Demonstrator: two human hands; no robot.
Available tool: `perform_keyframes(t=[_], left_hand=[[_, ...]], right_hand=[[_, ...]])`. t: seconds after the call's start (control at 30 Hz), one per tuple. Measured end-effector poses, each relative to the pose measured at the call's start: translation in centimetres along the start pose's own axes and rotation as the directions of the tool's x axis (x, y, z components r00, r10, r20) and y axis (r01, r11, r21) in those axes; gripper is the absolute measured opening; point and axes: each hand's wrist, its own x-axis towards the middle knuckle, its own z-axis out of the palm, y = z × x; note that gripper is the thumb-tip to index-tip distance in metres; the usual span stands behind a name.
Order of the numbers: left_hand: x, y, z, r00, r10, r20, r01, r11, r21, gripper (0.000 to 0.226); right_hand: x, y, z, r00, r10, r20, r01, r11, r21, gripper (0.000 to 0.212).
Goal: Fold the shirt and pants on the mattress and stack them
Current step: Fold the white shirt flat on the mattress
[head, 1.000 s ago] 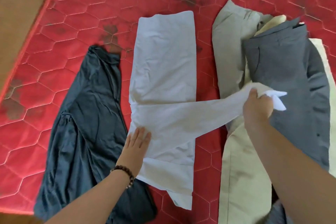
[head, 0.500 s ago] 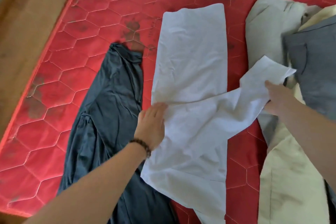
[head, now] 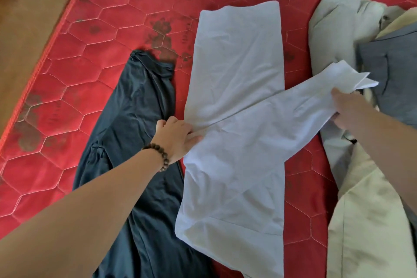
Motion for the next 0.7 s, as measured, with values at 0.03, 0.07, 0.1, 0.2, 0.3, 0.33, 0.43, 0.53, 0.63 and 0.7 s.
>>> perform_keyframes(t=[0.03,0.07,0.1,0.2,0.3,0.33,0.43,0.53,0.63,0.7], left_hand=[[-0.1,0.1,0.1,1.0,-0.013,-0.003,0.013,1.0,0.017,0.051],[-0.2,0.1,0.1,1.0,-0.02,0.003,0.02,0.999,0.028,0.054],[-0.2,0.2,0.0,0.999,-0.025,0.021,0.024,0.999,0.025,0.056],[0.1,0.5,-0.8,0.993,-0.048,0.11,0.045,0.999,0.029,0.06],[-0.8,1.1,-1.1,0.99,-0.119,-0.078,0.118,0.993,-0.014,0.044],[-1.6,1.5,-1.2,0.964,-0.134,-0.231,0.114,0.989,-0.096,0.032],[-4.5,3.0,-0.3,0.851,-0.069,-0.521,-0.069,0.968,-0.24,0.01],[-8.1,4.9,2.7,0.873,0.157,-0.462,-0.238,0.963,-0.123,0.031],[-11.3,5.7,6.7,0.981,0.168,-0.092,-0.164,0.985,0.049,0.066],[-12.5,5.4,8.5,0.996,0.081,-0.029,-0.079,0.994,0.075,0.071]], right_hand=[[-0.2,0.1,0.1,1.0,0.01,-0.019,-0.011,0.998,-0.058,0.04],[0.3,0.4,0.0,1.0,-0.007,-0.021,0.004,0.994,-0.108,0.038],[0.3,0.6,-0.2,0.999,-0.009,-0.031,0.005,0.991,-0.131,0.037],[1.2,0.8,-1.1,0.991,-0.081,-0.106,0.055,0.972,-0.23,0.039],[0.0,0.0,-0.8,0.961,-0.167,-0.222,0.053,0.896,-0.442,0.058],[-1.1,0.2,-0.3,0.933,-0.265,-0.246,0.071,0.801,-0.594,0.064],[-6.9,3.9,1.7,0.751,-0.657,0.063,0.503,0.508,-0.699,0.055],[-14.0,11.7,4.4,0.504,-0.61,0.611,0.847,0.208,-0.49,0.041],[-17.2,18.3,6.2,0.261,-0.287,0.922,0.926,-0.197,-0.323,0.051],[-16.6,20.1,6.7,0.259,-0.183,0.948,0.882,-0.355,-0.31,0.056]])
